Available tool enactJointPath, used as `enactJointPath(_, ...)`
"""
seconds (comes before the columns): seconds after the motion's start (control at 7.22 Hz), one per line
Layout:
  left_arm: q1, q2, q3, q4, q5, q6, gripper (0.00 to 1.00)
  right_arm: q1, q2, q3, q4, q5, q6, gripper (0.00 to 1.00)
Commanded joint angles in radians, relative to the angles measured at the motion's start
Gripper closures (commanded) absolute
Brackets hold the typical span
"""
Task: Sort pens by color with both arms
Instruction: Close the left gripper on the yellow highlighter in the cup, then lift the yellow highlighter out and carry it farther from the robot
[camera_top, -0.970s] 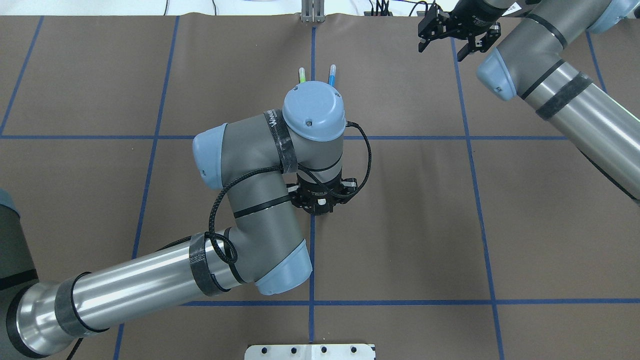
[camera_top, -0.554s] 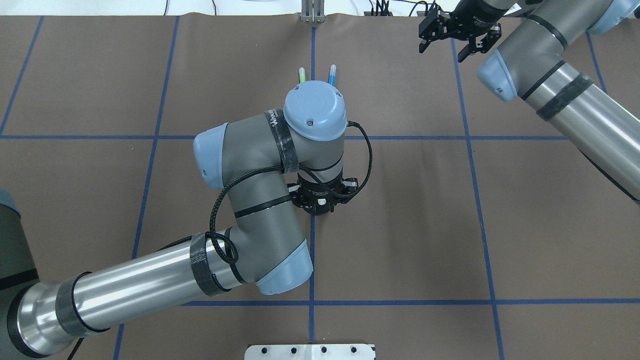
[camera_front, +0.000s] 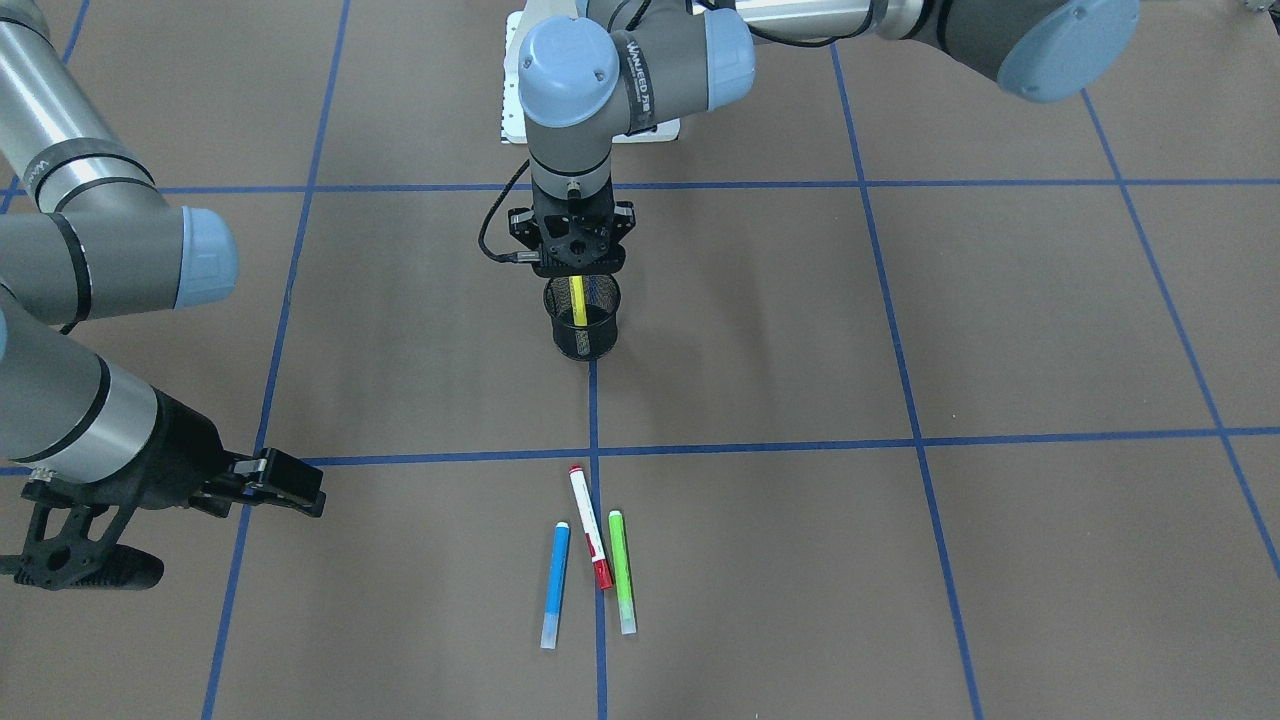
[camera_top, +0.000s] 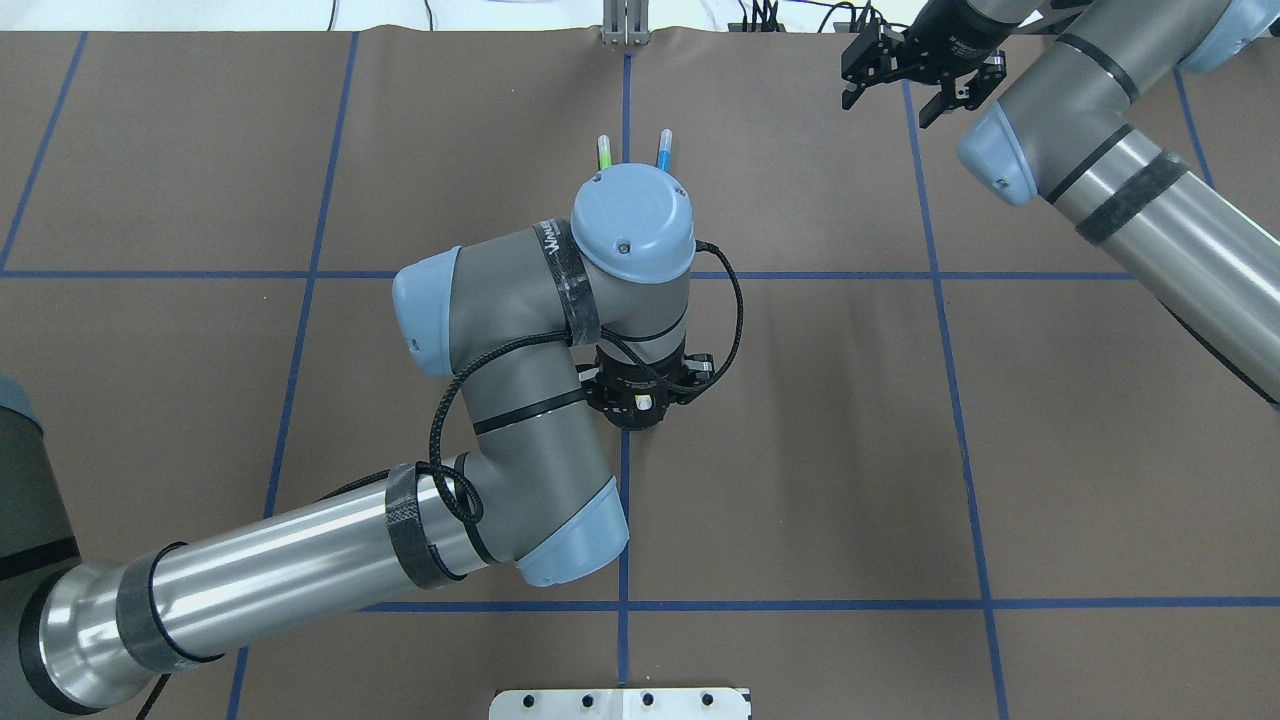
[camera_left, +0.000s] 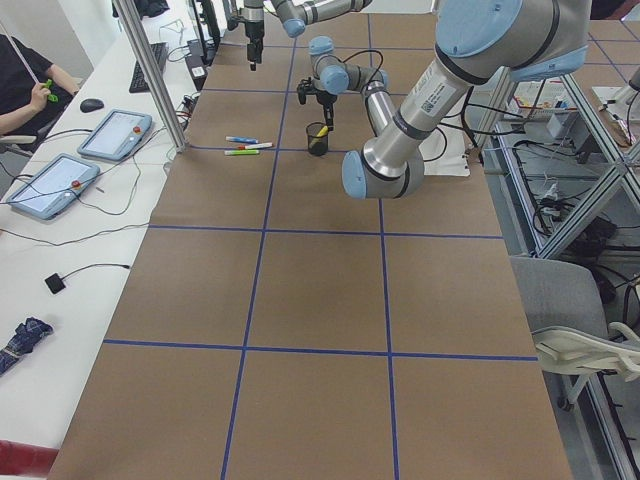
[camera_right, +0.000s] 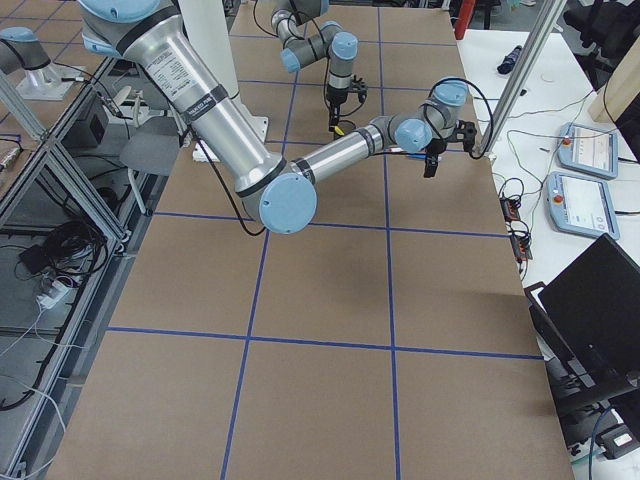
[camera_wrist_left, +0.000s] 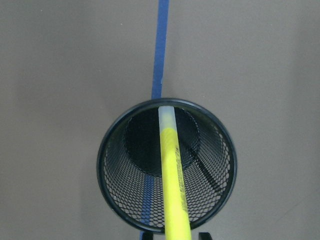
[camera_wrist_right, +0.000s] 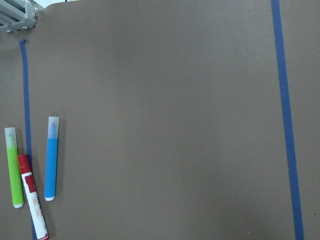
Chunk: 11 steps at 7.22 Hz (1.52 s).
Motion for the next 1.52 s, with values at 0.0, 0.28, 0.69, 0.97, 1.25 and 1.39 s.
enactJointPath(0.0, 0.000, 0.000, 0.004, -0.001, 0.001, -0.004, 0.73, 0.000, 0.000, 0.000, 0.000, 0.000, -0.002, 0.00)
enactJointPath(0.28, -0.001, -0.005, -0.010, 0.005, 0.002, -0.025, 0.88, 0.003, 0.000, 0.001, 0.000, 0.001, -0.002, 0.00)
enactJointPath(0.69, -0.020, -0.017, -0.161, 0.175, 0.004, -0.028, 1.00, 0.006, -0.002, 0.026, -0.006, 0.009, 0.000, 0.00)
enactJointPath(0.97, -0.043, -0.014, -0.250, 0.255, 0.009, -0.027, 1.00, 0.006, -0.003, 0.029, -0.008, 0.011, 0.000, 0.00)
enactJointPath(1.25, -0.095, 0.000, -0.333, 0.265, 0.007, -0.020, 1.00, 0.011, -0.015, 0.026, -0.008, 0.009, -0.002, 0.00)
enactJointPath(1.39, -0.127, 0.024, -0.402, 0.263, 0.010, -0.016, 1.00, 0.015, -0.019, 0.021, -0.008, 0.009, -0.002, 0.00)
